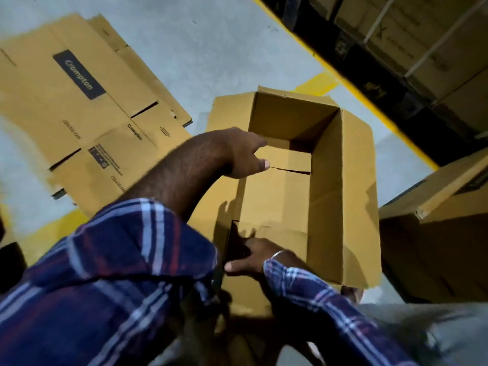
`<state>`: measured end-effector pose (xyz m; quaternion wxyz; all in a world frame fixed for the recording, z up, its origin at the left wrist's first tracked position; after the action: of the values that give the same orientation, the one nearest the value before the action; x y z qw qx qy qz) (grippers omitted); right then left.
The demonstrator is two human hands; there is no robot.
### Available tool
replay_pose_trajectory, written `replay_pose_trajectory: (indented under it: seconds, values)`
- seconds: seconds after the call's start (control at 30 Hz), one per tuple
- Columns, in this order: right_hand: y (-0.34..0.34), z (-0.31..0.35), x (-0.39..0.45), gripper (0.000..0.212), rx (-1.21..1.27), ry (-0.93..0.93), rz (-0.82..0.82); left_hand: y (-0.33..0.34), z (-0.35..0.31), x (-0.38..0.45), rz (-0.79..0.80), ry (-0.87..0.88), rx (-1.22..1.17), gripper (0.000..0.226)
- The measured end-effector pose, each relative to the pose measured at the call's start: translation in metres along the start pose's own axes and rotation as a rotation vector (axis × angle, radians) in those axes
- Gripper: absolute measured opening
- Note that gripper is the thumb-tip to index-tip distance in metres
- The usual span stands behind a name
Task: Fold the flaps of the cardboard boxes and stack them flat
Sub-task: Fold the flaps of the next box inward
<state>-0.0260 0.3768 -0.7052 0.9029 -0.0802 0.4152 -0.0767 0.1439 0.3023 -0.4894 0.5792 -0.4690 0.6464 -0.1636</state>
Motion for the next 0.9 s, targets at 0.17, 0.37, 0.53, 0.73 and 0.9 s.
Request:
replay_pose_trajectory:
  seconds: [0.17, 0.37, 0.53, 0.73, 0.9]
  values:
    - [0.055, 0.01, 0.001, 0.053, -0.304, 0.073, -0.35, -0.006, 0.008, -0.017, -0.035, 0.0, -0.065, 0.065]
    - [0.059, 0.024, 0.003, 0.026, -0.643, -0.011, -0.43, -0.011, 0.006, -0.029, -0.085, 0.035, -0.147, 0.065]
    - [0.015, 0.038, 0.017, 0.029, -0.706, -0.065, -0.454, -0.015, 0.019, -0.017, -0.087, 0.006, -0.146, 0.065]
    - [-0.037, 0.041, 0.027, 0.024, -0.603, -0.038, -0.546, -0.003, 0.038, 0.004, -0.066, -0.084, -0.186, 0.06]
    - [-0.038, 0.031, 0.026, 0.043, -0.502, -0.063, -0.645, 0.008, 0.079, 0.021, -0.292, -0.255, -0.54, 0.037]
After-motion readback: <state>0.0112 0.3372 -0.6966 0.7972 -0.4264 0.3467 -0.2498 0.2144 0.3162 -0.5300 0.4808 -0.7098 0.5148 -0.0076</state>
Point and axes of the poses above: each hand's wrist, its own x-axis towards the middle knuckle, its own y-axis out of the palm, z = x × y, the point moved 5 cm from there along x, towards the middle knuckle, and after that the axes turned 6 degrees about -y, right-handed, at the moved point
